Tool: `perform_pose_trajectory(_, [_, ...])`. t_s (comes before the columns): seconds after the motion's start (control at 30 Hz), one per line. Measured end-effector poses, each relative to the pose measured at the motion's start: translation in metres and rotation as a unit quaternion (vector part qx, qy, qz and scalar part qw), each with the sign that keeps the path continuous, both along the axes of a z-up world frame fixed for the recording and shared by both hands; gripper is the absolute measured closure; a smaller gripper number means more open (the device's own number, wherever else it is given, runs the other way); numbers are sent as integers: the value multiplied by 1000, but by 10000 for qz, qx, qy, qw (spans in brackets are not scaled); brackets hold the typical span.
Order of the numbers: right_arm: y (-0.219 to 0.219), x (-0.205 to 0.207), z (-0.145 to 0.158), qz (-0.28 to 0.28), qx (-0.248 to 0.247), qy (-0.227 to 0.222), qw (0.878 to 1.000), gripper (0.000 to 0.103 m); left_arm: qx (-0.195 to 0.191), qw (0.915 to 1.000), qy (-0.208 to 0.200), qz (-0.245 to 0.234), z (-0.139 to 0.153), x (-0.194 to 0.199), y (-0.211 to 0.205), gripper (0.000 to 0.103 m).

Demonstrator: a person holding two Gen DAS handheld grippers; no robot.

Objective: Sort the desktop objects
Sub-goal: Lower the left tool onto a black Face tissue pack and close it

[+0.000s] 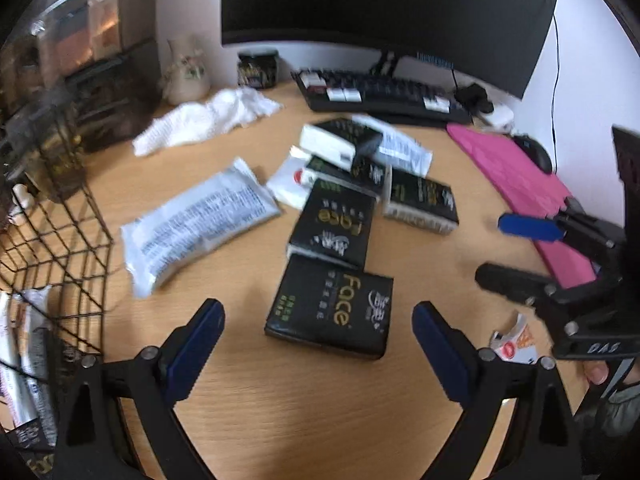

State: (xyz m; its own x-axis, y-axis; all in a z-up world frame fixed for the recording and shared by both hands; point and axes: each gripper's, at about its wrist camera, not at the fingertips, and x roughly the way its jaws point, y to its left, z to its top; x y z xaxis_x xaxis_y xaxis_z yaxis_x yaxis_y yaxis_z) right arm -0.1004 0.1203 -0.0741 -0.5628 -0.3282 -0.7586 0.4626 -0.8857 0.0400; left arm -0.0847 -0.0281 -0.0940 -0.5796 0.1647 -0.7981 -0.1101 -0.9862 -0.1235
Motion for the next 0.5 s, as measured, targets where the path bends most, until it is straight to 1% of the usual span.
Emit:
perform_pose_trajectory(0.1, [0, -1, -1, -7, -7, -19, 10000, 34, 72, 9996, -138, -226, -11, -5, 10, 9])
perform_pose_trajectory(0.13, [0, -1, -1, -15, -8, -19, 10000, 34, 6, 9994, -53, -344, -11, -4, 16, 9])
perform_pose_trajectory(0.2, [0, -1, -1, -10, -10, -15, 10000, 34, -207, 9985, -82, -508, -13, -4, 25, 10])
perform_pose_trajectory(0.27, [1, -2, -1, -17, -4, -11, 10000, 34, -540, 9972, -37, -514, -15, -3, 31, 17])
perform_pose_trajectory(0.3, [1, -2, -1, -19, -6, -11, 10000, 34, -574, 9970, 18, -513, -14, -2, 31, 25])
perform_pose_trajectory(0.33, [2, -3, -1, -19, -11, -13, 10000, 34, -523, 9976, 19, -457, -13, -3, 28, 34])
perform_pose_trajectory(0.43, [5, -8, -4, -60, -40, -31, 10000, 34, -342, 9985, -90, -408, -11, -6, 22, 34])
perform_pose_trajectory(0.5, [9, -15, -6, -109, -68, -34, 9999, 34, -363, 9984, -101, -428, -9, -8, 21, 34])
